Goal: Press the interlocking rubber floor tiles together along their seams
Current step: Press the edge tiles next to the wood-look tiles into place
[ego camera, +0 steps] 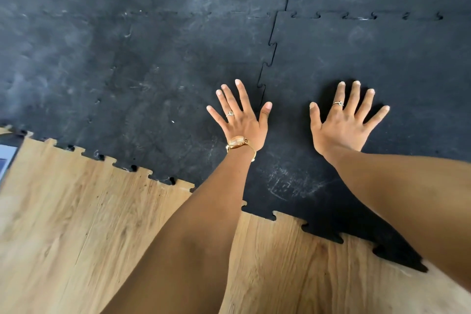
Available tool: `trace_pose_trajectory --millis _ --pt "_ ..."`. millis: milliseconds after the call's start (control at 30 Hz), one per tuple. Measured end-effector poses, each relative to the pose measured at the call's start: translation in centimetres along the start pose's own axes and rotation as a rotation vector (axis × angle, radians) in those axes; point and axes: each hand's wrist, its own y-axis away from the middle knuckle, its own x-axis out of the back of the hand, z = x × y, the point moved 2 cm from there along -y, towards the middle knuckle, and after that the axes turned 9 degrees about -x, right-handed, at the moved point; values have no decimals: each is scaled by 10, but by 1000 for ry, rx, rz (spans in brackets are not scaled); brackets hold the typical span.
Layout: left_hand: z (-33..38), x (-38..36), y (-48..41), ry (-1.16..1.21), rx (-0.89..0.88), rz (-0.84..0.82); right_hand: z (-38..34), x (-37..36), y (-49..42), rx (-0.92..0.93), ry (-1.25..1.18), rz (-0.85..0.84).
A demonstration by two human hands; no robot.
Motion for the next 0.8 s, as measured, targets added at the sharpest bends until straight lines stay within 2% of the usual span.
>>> trace_pose_trajectory --millis 100,233,267,300,400,433,800 --pt "2 17 15 196 -9 145 1 -1 -1 3 1 7" --pt "-7 57 23 272 53 601 2 0 -1 13 5 13" --pt "-10 59 25 244 94 655 2 0 -1 19 2 11" --pt "-13 56 29 189 127 631 1 1 -1 19 3 14" --pt "-14 10 58 -46 165 172 0 1 0 21 13 24" --pt "-16 -4 63 -57 183 87 0 0 1 23 17 28" --pt "-25 -19 55 -47 200 30 0 1 1 34 28 21"
